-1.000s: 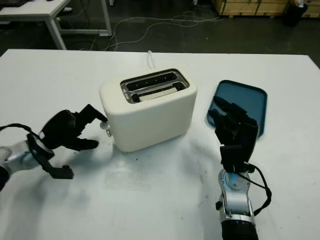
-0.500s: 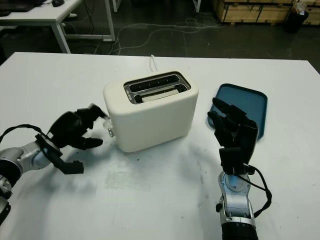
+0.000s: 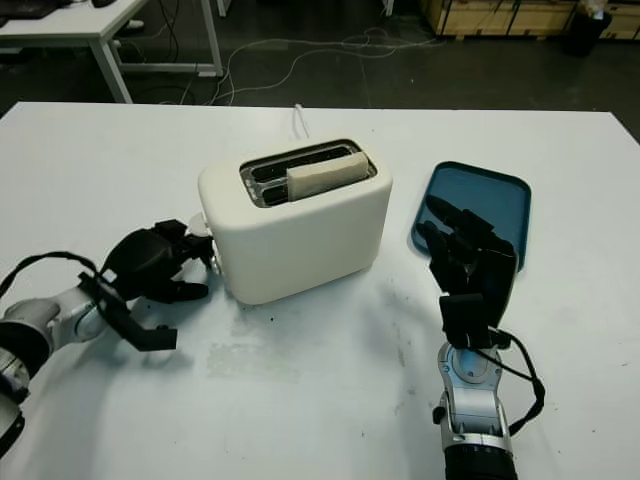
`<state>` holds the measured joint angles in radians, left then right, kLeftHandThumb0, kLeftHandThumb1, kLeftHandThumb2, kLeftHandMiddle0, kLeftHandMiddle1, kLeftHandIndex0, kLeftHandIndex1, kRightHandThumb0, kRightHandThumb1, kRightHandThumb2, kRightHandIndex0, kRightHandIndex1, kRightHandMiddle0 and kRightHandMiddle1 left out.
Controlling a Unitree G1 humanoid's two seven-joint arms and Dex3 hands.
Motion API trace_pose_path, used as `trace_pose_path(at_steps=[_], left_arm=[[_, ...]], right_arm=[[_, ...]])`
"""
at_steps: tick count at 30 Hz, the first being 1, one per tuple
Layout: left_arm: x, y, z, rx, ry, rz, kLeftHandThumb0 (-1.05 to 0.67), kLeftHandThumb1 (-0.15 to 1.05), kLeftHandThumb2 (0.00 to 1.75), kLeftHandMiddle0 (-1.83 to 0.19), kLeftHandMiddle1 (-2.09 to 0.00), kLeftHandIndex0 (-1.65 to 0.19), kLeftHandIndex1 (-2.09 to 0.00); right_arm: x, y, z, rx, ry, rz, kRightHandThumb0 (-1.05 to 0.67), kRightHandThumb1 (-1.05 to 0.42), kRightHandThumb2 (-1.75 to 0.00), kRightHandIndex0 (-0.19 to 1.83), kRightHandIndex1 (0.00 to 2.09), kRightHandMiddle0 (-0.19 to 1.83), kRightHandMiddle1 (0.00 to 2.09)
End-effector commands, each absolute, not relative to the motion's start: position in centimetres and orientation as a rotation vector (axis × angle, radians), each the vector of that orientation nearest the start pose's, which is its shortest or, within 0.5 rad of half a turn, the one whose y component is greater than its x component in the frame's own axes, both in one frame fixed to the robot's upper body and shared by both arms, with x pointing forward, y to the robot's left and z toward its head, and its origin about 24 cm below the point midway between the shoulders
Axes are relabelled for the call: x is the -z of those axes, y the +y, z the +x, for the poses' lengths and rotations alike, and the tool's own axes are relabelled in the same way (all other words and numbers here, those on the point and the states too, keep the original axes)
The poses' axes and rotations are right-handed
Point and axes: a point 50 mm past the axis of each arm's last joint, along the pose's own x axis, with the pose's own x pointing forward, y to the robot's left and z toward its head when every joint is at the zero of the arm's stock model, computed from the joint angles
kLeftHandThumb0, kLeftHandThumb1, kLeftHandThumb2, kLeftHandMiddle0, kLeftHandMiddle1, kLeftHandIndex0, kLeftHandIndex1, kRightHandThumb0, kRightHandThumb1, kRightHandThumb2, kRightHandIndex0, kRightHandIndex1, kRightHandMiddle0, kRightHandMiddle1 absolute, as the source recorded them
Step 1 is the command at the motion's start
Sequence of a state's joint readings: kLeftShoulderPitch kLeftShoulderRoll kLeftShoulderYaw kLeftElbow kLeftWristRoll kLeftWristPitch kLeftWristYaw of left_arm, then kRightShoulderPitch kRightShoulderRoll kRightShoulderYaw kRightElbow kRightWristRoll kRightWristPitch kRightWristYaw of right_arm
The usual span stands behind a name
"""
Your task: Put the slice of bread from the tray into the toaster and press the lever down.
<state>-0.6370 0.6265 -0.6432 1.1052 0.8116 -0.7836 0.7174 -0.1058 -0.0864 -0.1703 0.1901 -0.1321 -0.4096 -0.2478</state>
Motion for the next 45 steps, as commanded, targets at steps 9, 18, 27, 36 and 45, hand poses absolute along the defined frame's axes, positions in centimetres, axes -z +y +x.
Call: trace_pose_path(at_steps=[9, 18, 27, 36, 45], left_arm=[[-5.4, 24.0, 30.9, 0.14, -0.505, 1.165, -0.87, 0.92, 0.86, -1.55, -1.75, -0.1, -1.75], [-7.9, 25.7, 31.0, -0.008, -0.546, 1.032, -0.87, 0.92, 0.82, -1.54, -1.75, -0.08, -1.75], [-10.6, 26.0, 30.1, -0.02, -0.676, 0.891, -0.82, 0.92, 0.68, -1.19, -1.75, -0.24, -1.75], [-14.5, 27.0, 30.3, 0.352, -0.486, 0.637, -0.94, 0.92, 0.43, -1.42, -1.33, -1.35, -0.55], [-15.6, 26.6, 30.6, 0.467, -0.471, 0.613, -0.96, 0.92, 0.39, -1.53, -1.09, -1.55, -0.16]], right_arm=[[-7.0, -20.7, 26.5, 0.35, -0.353, -0.157, -0.73, -0.92, -0.2, 1.17, 0.0, 1.04, 0.0], [-7.0, -20.6, 26.7, 0.341, -0.364, -0.155, -0.7, -0.92, -0.2, 1.17, 0.0, 1.04, 0.0], [-6.9, -20.5, 26.6, 0.341, -0.362, -0.165, -0.7, -0.92, -0.2, 1.16, 0.0, 1.03, 0.0], [-6.8, -20.6, 26.5, 0.336, -0.363, -0.16, -0.7, -0.92, -0.2, 1.16, 0.0, 1.03, 0.0], [-6.9, -20.5, 26.6, 0.337, -0.36, -0.155, -0.7, -0.92, -0.2, 1.16, 0.0, 1.03, 0.0]])
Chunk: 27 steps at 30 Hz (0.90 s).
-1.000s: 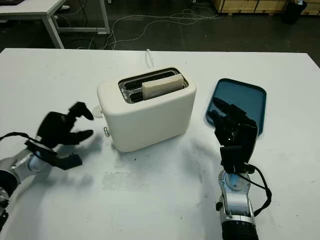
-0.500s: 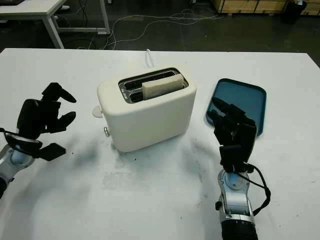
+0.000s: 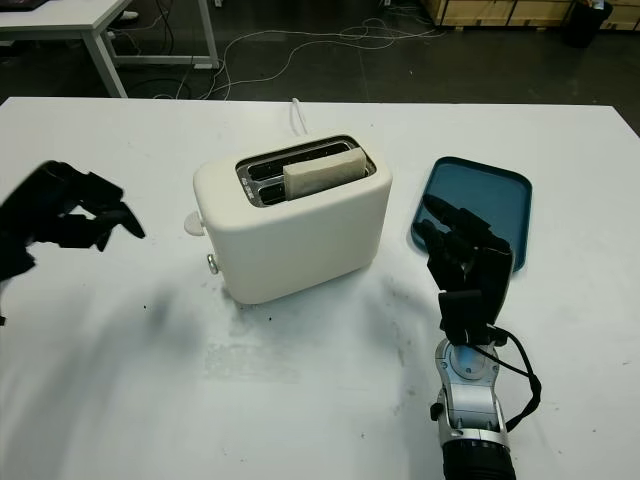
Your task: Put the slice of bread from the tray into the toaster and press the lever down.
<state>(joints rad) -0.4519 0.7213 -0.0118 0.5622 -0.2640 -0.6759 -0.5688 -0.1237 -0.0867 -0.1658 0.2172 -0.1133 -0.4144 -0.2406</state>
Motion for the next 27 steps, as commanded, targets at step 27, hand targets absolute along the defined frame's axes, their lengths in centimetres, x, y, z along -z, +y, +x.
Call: trace_pose_path(at_steps=[27], left_arm=[[-9.7, 23.9, 30.0, -0.106, -0.597, 0.4, -0.92, 0.92, 0.47, -1.33, -1.73, -1.46, -0.28]], right_arm=[[-7.5, -20.1, 27.9, 0.334, -0.401, -0.106, -0.7, -0.92, -0.2, 1.16, 0.0, 1.03, 0.0]])
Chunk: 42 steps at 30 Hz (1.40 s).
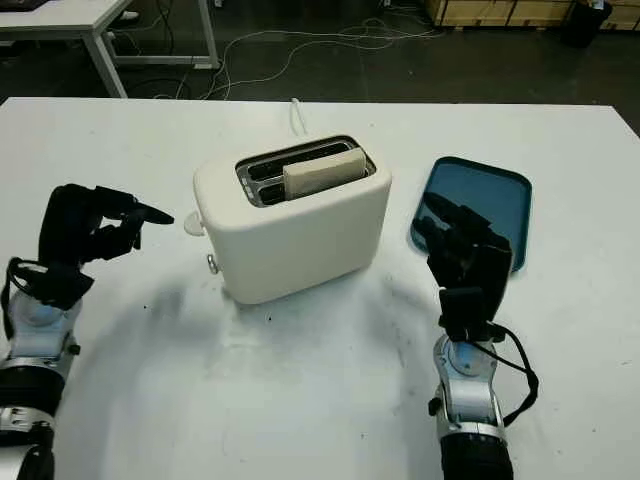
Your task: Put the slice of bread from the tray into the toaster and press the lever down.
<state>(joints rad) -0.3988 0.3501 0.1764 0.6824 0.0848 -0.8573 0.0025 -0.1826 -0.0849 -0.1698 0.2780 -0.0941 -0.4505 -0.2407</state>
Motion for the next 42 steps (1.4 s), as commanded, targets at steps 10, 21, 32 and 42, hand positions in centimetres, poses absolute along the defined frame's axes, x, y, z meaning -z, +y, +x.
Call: trace_pose_path(at_steps=[10, 21, 32, 42], left_arm=[[-8.6, 22.9, 29.7, -0.257, -0.667, 0.516, -0.85, 0.92, 0.59, -1.36, -1.75, -0.46, -1.64], [-7.6, 22.0, 30.5, -0.236, -0.602, 0.412, -0.91, 0.92, 0.51, -1.29, -1.75, -0.7, -1.37], [-9.8, 22.6, 29.5, 0.019, -0.739, 0.533, -0.86, 0.92, 0.53, -1.19, -1.75, -0.8, -0.97], [-13.5, 24.5, 28.6, 0.136, -0.86, 0.856, -0.84, 0.92, 0.63, -1.24, -1.75, -0.48, -1.13]], right_arm=[[-7.8, -20.2, 28.5, 0.323, -0.396, -0.059, -0.68, -0.92, -0.17, 1.17, 0.0, 1.04, 0.0], [-7.8, -20.5, 28.7, 0.33, -0.398, -0.058, -0.66, -0.92, -0.18, 1.17, 0.0, 1.05, 0.0], [-7.8, -20.6, 28.9, 0.334, -0.402, -0.07, -0.66, -0.92, -0.17, 1.17, 0.0, 1.04, 0.0], [-7.7, -20.4, 28.9, 0.332, -0.395, -0.065, -0.67, -0.92, -0.17, 1.18, 0.01, 1.05, 0.0]])
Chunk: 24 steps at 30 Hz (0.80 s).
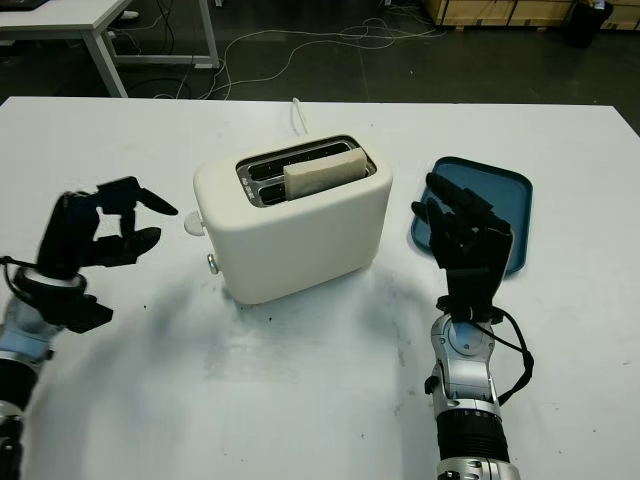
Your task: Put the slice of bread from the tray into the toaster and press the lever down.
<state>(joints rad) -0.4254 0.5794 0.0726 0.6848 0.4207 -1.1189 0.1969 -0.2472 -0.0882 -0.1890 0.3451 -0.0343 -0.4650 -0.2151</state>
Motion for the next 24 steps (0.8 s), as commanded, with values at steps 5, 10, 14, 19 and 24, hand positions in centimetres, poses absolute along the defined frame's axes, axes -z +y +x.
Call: trace_pose_path(at_steps=[5, 10, 14, 19, 24], left_arm=[[-14.2, 24.6, 28.7, 0.137, -0.897, 0.946, -0.81, 0.92, 0.74, -1.31, -1.75, -0.21, -1.29], [-14.1, 24.5, 29.1, 0.187, -0.921, 1.141, -0.77, 0.92, 0.8, -1.34, -1.75, -0.02, -1.36], [-13.8, 23.8, 29.7, 0.241, -0.934, 1.273, -0.78, 0.92, 0.88, -1.38, -1.75, 0.0, -1.32], [-13.4, 23.1, 30.3, 0.31, -0.956, 1.328, -0.78, 0.92, 0.85, -1.47, -1.75, 0.0, -1.33], [-13.0, 22.9, 30.5, 0.34, -0.958, 1.312, -0.79, 0.92, 0.82, -1.44, -1.75, 0.0, -1.29]], right_arm=[[-7.6, -20.4, 28.9, 0.329, -0.392, -0.059, -0.66, -0.92, -0.16, 1.18, 0.01, 1.05, 0.0], [-7.7, -20.4, 28.8, 0.33, -0.393, -0.061, -0.65, -0.92, -0.16, 1.18, 0.01, 1.05, 0.0], [-7.6, -20.5, 28.8, 0.328, -0.395, -0.065, -0.63, -0.92, -0.17, 1.18, 0.0, 1.04, 0.0], [-7.7, -20.5, 28.8, 0.331, -0.394, -0.065, -0.63, -0.92, -0.17, 1.18, 0.0, 1.04, 0.0], [-7.6, -20.6, 28.8, 0.333, -0.394, -0.07, -0.64, -0.92, -0.17, 1.18, 0.0, 1.04, 0.0]])
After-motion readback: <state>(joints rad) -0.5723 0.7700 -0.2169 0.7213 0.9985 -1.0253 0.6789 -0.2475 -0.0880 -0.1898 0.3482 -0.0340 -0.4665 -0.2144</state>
